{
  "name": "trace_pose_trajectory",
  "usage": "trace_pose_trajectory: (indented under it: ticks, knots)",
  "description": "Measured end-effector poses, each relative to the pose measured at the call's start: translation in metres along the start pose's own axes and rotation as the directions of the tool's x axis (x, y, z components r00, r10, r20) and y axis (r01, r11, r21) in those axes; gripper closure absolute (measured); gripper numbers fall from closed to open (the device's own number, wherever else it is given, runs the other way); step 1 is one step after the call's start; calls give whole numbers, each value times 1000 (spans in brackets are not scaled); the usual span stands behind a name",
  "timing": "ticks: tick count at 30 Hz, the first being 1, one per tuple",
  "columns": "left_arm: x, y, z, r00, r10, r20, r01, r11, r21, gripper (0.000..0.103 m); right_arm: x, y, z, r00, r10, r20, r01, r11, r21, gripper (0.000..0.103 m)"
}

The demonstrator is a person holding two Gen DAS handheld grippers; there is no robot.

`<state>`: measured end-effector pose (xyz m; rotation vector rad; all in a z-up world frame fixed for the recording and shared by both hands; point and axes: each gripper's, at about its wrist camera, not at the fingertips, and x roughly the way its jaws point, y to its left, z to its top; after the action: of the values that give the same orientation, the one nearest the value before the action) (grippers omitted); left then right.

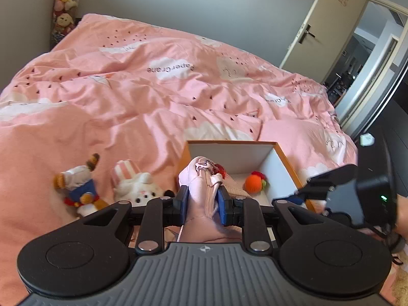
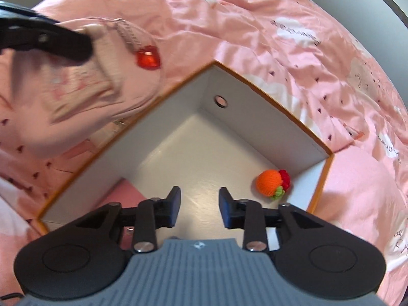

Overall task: Organize objects
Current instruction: 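Grasp the orange knitted fruit with the right tool while the left tool holds the pink bag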

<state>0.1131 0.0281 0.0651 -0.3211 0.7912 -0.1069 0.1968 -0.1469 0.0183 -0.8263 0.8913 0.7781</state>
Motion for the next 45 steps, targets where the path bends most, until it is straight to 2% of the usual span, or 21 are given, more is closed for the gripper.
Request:
trace_pose_trajectory:
  ticks: [6, 9, 11, 14, 19, 28, 32, 35, 38, 40, 41, 45]
  knots:
    - [33, -26, -1, 998, -18, -56, 21, 998, 65, 77, 24, -29, -7, 997, -29, -65, 30, 999, 11, 66]
    - [52, -31, -3, 995, -24, -96, 31, 997, 69, 77, 36, -35, -8, 995, -47, -84, 45, 999, -27, 65]
    - [65, -34, -3, 993, -20, -116, 28, 997, 73, 77, 44, -39, -7, 994, -65, -88, 60, 997, -57, 59]
    - [80, -37, -3, 991, -8, -135, 19, 996, 83, 77, 59, -46, -3, 990, -97, -98, 87, 991, -106, 59]
    - [96, -35, -3, 986, -2, -167, 15, 997, 81, 77, 90, -59, 9, 981, -150, -125, 126, 975, -185, 59]
    - [111, -32, -3, 978, -9, -206, 21, 998, 58, 77, 122, -61, 18, 953, -270, -138, 213, 921, -327, 50]
    - [113, -30, -5, 976, -7, -219, 19, 998, 54, 77, 124, -55, 15, 945, -304, -124, 236, 892, -386, 53]
    - [113, -30, -7, 975, -4, -223, 18, 998, 58, 77, 125, -51, 12, 955, -260, -143, 185, 899, -397, 52]
    - [113, -32, -10, 973, -1, -230, 17, 997, 69, 77, 135, -51, 10, 938, -312, -151, 226, 881, -416, 53]
    - [113, -33, -12, 972, 0, -235, 18, 997, 76, 77, 139, -53, 9, 935, -318, -160, 228, 880, -416, 54]
    - [112, -34, -13, 971, 1, -237, 19, 997, 80, 77, 140, -54, 9, 933, -321, -164, 229, 879, -418, 59]
    - [108, -39, -20, 966, 10, -258, 14, 996, 93, 77, 137, -55, 9, 931, -330, -155, 243, 879, -411, 60]
